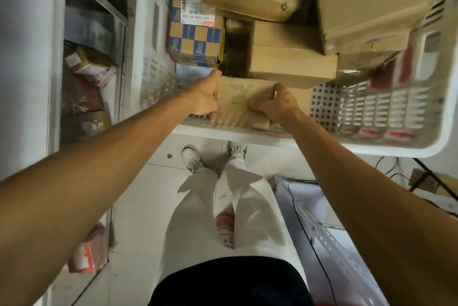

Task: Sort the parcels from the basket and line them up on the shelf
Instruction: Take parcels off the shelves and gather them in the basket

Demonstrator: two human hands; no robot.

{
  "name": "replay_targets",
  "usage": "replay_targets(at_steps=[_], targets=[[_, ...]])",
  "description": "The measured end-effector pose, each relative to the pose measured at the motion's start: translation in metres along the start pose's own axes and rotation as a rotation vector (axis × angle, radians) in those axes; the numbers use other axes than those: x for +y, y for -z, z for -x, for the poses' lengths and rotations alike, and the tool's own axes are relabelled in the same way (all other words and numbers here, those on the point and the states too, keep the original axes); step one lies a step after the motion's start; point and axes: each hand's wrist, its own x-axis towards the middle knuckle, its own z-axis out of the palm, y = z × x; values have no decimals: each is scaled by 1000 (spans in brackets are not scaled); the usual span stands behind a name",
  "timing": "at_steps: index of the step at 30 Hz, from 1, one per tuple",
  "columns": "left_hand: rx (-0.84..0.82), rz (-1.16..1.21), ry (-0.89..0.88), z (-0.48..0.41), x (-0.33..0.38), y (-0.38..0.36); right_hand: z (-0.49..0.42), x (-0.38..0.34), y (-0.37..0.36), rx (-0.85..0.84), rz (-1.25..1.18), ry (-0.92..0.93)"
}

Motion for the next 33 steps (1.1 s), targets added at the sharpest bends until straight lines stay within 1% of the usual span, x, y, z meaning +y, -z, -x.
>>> replay_targets(at_steps=[3,5,7,10,12,14,18,21,24,26,29,31,33], targets=[[7,-285,-36,-8,-1,-9,-14,2,-8,52,86,-26],[-3,-370,-56,-18,-6,-14,-23,6,-10,96,119,-13],[-19,-379,-45,-30,-12,-14,-32,9,-12,126,118,7],[-30,-360,-24,-40,-13,-9,-39,9,-14,110,28,19],[-40,-368,-20,-39,-11,-7,-39,10,-14,98,23,39],[-44,-329,-26,-31,-9,-7,-30,9,-15,67,67,71],[-4,-239,-95,-6,-2,0,-2,1,-15,19,120,142],[29,-142,-125,15,-1,15,22,-11,-12,0,109,179],[45,-38,-138,39,0,36,51,-32,-13,9,48,248],[52,13,-163,60,4,54,70,-49,-17,51,22,285],[81,112,-215,92,7,85,93,-86,-19,75,40,371],[161,186,-251,120,6,114,108,-117,-22,47,83,449],[289,253,-223,155,2,148,125,-156,-26,34,155,536]])
